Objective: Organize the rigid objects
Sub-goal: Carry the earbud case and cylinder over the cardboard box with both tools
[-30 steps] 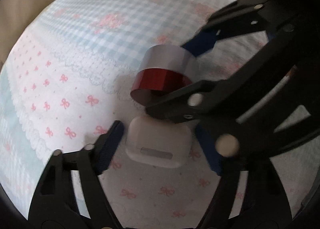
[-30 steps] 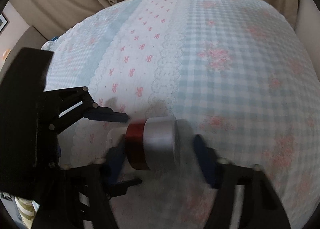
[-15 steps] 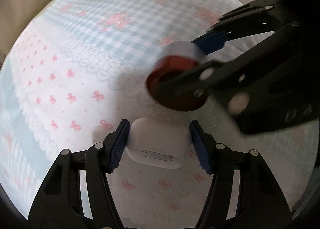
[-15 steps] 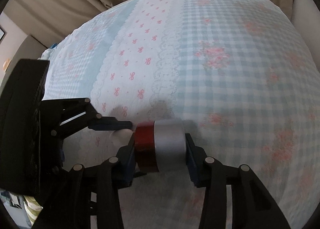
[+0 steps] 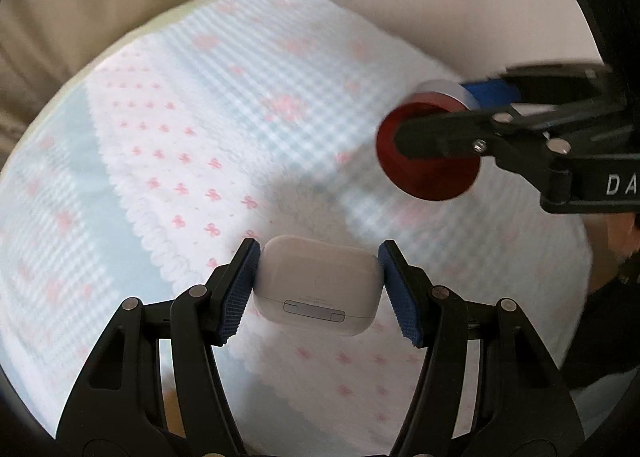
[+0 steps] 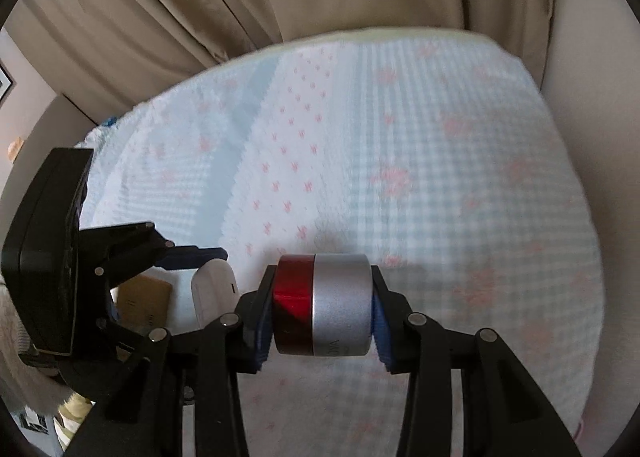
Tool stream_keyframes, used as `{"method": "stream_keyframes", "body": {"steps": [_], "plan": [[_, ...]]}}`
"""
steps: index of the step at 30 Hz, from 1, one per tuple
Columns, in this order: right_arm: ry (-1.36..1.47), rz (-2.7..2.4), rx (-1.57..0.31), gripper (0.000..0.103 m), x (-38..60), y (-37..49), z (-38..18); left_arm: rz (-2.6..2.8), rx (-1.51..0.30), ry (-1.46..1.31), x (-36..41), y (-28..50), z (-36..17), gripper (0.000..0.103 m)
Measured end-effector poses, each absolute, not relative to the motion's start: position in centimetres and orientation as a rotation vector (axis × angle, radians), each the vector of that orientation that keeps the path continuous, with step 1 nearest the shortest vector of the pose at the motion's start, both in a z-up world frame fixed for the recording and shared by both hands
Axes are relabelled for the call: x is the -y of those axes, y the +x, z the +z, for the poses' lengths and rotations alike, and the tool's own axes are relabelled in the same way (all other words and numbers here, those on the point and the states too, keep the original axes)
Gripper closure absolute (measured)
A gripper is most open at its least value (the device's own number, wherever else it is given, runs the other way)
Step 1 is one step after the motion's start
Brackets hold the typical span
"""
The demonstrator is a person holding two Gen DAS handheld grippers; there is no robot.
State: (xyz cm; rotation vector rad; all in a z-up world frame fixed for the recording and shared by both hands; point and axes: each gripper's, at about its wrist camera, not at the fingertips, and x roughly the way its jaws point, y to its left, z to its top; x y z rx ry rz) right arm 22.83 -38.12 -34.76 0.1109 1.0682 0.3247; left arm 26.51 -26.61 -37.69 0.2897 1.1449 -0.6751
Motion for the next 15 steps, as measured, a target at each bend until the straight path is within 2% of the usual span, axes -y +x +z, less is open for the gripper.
{"method": "stream_keyframes", "body": {"steps": [7, 15], "plan": [[0.117, 0.310, -0.996, 0.065, 36.7, 19.1, -27.7, -0.583, -1.112, 0.123, 23.1, 23.2, -30.1, 0.044], [0.073, 0.412, -0.957, 0.065, 31.9, 15.8, -22.4, -0.406, -1.076, -0.085, 14.5, 18.5, -23.3, 0.044]]}}
